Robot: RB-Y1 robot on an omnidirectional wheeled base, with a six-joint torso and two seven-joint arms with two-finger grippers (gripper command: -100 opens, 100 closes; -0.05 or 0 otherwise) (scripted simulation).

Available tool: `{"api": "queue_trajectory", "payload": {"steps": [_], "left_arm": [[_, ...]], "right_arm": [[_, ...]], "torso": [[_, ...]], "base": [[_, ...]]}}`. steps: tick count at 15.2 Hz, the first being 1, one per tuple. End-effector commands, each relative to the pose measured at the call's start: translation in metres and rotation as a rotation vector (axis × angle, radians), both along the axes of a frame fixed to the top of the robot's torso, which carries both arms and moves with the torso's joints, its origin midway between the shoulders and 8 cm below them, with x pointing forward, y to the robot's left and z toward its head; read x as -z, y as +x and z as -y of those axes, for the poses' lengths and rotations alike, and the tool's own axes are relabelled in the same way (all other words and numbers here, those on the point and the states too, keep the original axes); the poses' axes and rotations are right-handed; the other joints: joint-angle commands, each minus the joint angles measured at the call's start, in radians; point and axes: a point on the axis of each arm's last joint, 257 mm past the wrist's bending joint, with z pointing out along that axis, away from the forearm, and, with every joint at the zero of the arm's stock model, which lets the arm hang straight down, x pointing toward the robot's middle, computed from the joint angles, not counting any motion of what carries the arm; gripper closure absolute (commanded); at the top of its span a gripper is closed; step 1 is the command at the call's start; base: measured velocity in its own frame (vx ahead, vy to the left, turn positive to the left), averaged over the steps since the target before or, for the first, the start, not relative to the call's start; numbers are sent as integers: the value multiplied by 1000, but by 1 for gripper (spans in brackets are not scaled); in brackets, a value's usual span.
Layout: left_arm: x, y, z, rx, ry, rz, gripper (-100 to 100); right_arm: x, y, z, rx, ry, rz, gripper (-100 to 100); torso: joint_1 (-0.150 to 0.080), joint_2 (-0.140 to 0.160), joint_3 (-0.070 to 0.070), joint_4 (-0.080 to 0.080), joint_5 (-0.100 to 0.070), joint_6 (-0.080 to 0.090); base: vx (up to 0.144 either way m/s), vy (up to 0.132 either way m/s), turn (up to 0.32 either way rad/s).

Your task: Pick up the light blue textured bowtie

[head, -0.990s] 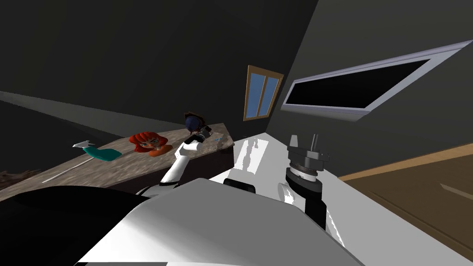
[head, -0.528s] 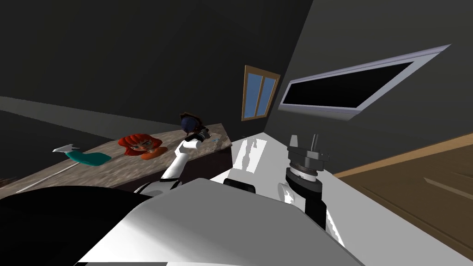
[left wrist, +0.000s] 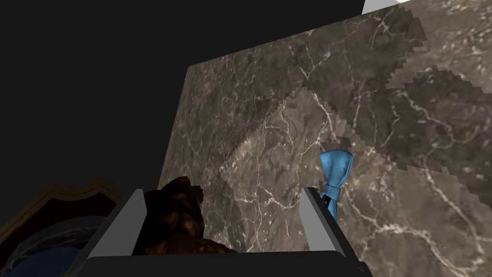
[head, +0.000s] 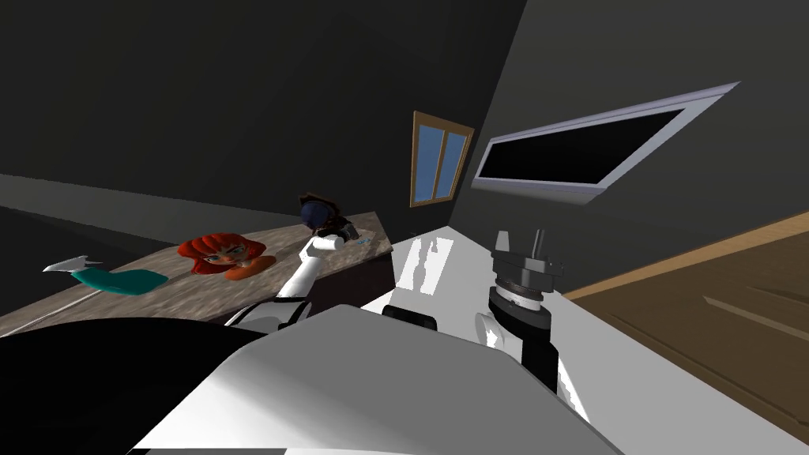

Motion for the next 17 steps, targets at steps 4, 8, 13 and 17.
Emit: {"api": "queue_trajectory", "payload": {"steps": [4, 8, 13, 17], "left_arm": [[19, -4, -7, -11, -35, -95, -100], [34, -9, -14, -22, -64, -175, -100], [54, -20, -28, -41, -105, -300, -100], [69, -33, -34, -53, -128, -393, -100]], "right_arm": [[0, 0, 0, 0, 0, 0, 0], [0, 0, 0, 0, 0, 0, 0], [0, 0, 0, 0, 0, 0, 0], [0, 0, 0, 0, 0, 0, 0]], "torso": [[0, -1, 0, 0, 0, 0], [0, -1, -1, 0, 0, 0], [0, 0, 0, 0, 0, 0], [0, -2, -1, 0, 0, 0]], "base": [[40, -22, -45], [48, -16, -41], [43, -12, -42], [61, -16, -42]]}}
